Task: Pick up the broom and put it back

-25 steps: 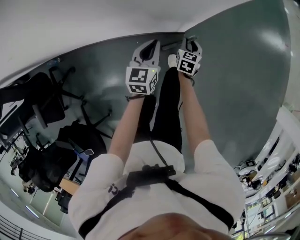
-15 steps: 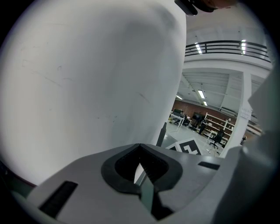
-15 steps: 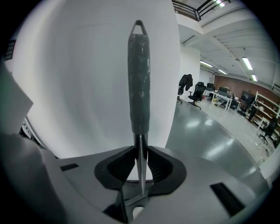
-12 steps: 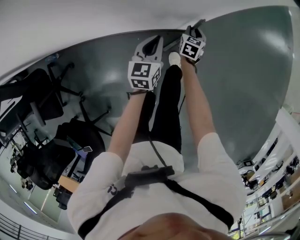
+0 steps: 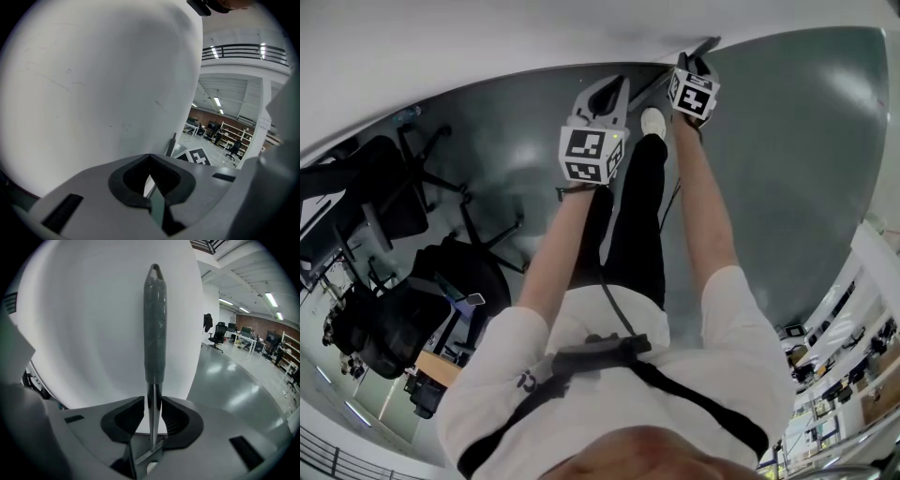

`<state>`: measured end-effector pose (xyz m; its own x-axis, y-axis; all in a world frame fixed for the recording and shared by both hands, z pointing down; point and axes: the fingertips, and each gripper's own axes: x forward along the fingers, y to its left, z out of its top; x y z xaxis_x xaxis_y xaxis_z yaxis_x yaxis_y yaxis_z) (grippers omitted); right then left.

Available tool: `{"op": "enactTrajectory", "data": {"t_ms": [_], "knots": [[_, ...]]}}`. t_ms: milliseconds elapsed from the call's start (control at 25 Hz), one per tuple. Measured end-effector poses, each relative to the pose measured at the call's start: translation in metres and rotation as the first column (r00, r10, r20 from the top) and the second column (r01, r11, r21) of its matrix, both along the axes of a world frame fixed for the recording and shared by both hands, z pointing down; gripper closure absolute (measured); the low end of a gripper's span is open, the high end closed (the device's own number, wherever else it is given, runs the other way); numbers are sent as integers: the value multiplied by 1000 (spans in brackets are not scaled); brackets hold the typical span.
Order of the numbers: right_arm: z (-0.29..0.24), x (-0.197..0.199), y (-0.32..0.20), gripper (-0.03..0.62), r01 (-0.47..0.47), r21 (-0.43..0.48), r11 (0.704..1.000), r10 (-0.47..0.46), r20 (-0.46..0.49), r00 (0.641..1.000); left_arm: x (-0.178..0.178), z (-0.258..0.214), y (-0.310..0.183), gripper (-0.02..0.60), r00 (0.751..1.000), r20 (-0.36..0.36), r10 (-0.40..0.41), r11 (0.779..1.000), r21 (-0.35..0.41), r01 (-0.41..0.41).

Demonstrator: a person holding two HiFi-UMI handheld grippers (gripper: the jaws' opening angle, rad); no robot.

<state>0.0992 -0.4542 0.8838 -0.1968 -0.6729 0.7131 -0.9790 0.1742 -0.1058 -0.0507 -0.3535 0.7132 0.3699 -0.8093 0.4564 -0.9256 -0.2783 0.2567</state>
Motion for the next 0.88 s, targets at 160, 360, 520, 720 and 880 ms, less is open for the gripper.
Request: {"op": "enactTrajectory", "data": {"t_ms": [160, 360, 520, 720, 880], "knots": [[2, -1, -1, 497, 26, -7, 1000, -26, 10, 1000, -1, 0, -1, 569, 1000, -1, 1, 1000, -3, -1], [3, 1, -2, 401, 35, 13, 999, -35, 63, 997, 2, 4, 0, 569, 1000, -4, 6, 1000, -12, -6], [2, 2, 0, 396, 48, 19, 999, -49, 84, 995, 5, 6, 2, 569, 1000, -6, 11, 1000, -16, -11], [3, 8, -1, 396, 54, 20, 998, -56, 95, 994, 7, 5, -1, 569, 1000, -6, 15, 1000, -15, -15], [2, 14, 1, 396, 58, 17, 998, -60, 102, 993, 10, 5, -1, 569, 1000, -7, 19, 1000, -18, -19]]}}
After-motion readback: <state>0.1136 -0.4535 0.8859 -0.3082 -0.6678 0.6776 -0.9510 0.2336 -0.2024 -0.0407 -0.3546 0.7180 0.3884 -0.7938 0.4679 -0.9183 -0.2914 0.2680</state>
